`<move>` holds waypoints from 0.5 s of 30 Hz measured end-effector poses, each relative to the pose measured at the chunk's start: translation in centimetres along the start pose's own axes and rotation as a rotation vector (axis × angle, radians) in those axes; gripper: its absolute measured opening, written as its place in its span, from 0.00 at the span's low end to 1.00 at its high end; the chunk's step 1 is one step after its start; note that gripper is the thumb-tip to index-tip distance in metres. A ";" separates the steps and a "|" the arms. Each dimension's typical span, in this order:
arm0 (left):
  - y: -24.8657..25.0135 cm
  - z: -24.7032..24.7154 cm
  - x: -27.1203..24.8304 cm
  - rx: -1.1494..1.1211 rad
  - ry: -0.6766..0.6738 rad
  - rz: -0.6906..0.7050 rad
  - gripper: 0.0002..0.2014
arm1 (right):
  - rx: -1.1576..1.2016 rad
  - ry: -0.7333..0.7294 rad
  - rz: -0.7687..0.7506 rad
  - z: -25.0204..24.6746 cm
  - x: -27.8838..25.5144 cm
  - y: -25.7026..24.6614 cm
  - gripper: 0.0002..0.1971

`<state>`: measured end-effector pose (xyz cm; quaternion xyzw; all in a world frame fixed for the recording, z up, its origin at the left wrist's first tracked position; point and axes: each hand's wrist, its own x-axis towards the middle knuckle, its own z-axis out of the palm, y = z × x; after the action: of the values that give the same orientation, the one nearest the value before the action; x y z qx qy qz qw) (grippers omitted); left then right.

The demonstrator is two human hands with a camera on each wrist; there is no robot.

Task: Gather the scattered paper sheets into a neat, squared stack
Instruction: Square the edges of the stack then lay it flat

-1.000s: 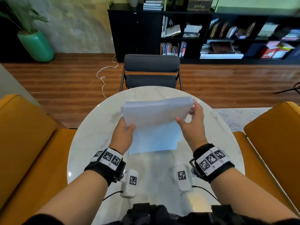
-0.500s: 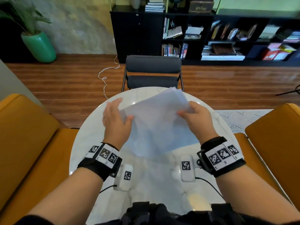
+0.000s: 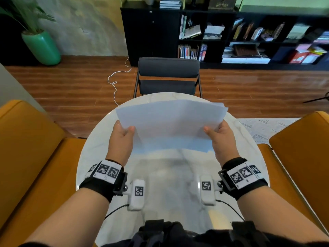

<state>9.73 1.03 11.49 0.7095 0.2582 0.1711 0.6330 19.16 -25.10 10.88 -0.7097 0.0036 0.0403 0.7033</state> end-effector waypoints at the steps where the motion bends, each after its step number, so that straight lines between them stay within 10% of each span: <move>1: -0.4 0.1 -0.2 0.006 -0.006 0.006 0.13 | -0.019 0.005 0.007 -0.1 -0.1 0.7 0.16; 15: -4.9 0.6 0.2 0.043 -0.092 -0.189 0.21 | -0.180 -0.042 0.169 -0.7 0.1 5.7 0.20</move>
<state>9.49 0.95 6.56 0.7026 0.2984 0.0724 0.6420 18.93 -25.80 5.15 -0.7661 0.0450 0.1143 0.6308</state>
